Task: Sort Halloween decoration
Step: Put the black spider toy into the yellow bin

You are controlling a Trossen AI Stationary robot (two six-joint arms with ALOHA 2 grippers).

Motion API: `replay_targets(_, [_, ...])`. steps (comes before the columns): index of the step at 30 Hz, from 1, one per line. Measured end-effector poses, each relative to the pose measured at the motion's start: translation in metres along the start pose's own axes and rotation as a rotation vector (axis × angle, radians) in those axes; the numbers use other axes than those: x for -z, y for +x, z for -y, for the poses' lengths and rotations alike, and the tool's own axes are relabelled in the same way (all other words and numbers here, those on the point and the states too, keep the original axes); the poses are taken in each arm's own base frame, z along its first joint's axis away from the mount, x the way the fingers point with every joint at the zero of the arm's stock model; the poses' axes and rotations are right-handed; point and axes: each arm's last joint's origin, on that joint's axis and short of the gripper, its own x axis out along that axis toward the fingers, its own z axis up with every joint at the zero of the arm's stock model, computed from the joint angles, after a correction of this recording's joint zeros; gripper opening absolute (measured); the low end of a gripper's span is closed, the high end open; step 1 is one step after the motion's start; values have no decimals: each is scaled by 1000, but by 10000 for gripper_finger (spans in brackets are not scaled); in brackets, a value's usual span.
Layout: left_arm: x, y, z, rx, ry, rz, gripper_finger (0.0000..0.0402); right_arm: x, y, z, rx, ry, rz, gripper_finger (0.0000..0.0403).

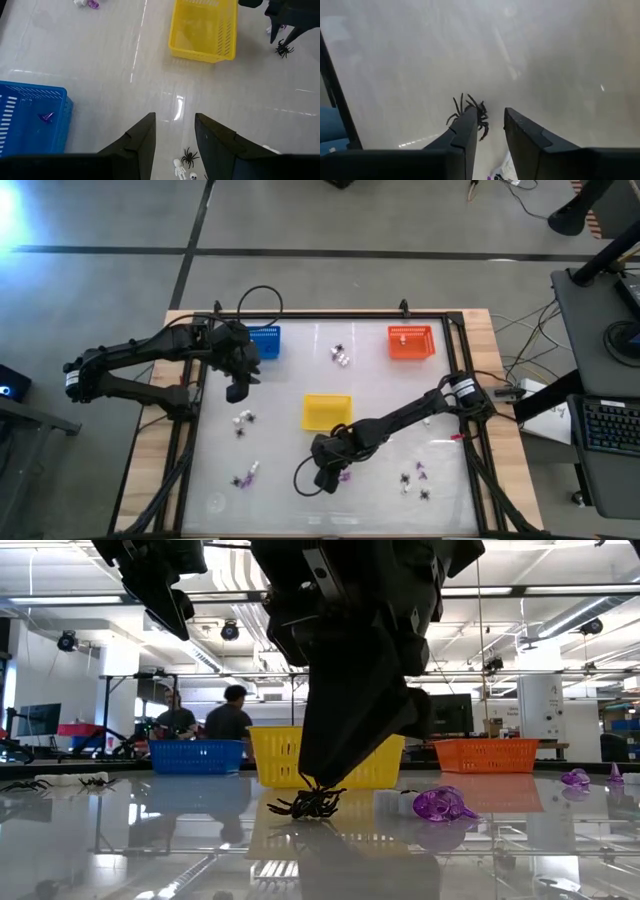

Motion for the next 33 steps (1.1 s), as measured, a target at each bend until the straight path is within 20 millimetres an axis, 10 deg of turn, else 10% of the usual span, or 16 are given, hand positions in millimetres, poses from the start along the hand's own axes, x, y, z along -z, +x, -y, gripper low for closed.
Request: replay_targets(33, [-1, 0, 0, -1, -2, 8, 119, 5, 19, -1, -48, 86, -12, 39])
